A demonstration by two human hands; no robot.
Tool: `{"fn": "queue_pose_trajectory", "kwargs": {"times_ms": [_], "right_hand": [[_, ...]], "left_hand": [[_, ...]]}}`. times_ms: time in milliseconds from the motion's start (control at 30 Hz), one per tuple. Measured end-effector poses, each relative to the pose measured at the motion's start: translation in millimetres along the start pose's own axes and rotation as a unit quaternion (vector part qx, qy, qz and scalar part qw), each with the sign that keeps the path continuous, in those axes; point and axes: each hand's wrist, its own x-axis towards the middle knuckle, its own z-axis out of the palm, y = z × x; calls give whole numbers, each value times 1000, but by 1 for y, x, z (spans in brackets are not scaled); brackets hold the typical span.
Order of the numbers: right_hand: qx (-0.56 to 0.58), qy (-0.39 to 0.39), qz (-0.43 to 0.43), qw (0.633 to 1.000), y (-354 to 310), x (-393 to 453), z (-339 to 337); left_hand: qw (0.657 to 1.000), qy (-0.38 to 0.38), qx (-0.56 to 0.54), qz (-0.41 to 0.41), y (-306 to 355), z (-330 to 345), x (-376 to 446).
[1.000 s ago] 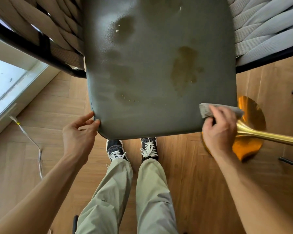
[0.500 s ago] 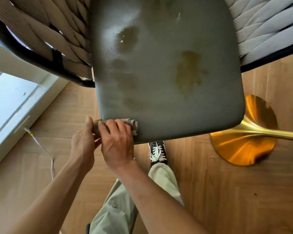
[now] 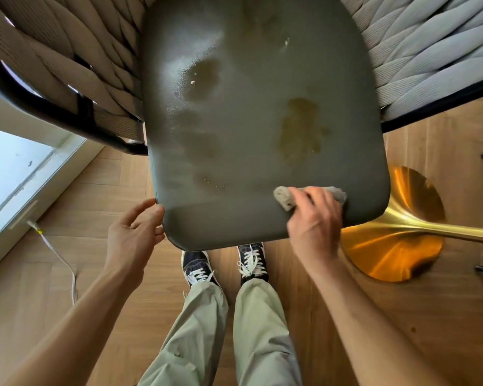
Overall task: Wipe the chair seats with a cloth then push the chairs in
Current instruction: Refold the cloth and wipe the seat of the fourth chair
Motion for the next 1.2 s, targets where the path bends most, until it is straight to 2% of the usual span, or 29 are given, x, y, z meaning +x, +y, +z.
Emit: {"fn": "queue_pose_trajectory", "kwargs": {"times_ms": [267,467,767,1067,1200], "right_hand": [[-66,12,114,991,105,30,-34],[-34,33,139,989,115,36,-34],[75,24,-8,997,-8,7,2],[172,-74,-67,980,-170,-22,36],[170,-89,-67,979,-188,-23,42]], "left_hand": [[997,27,46,63,13,2,11],[996,22,36,72,14,4,21],[999,14,15,46,17,3,20],[999,26,-21,-8,27,5,17],[998,30,-36,-30,28,1,15]]}}
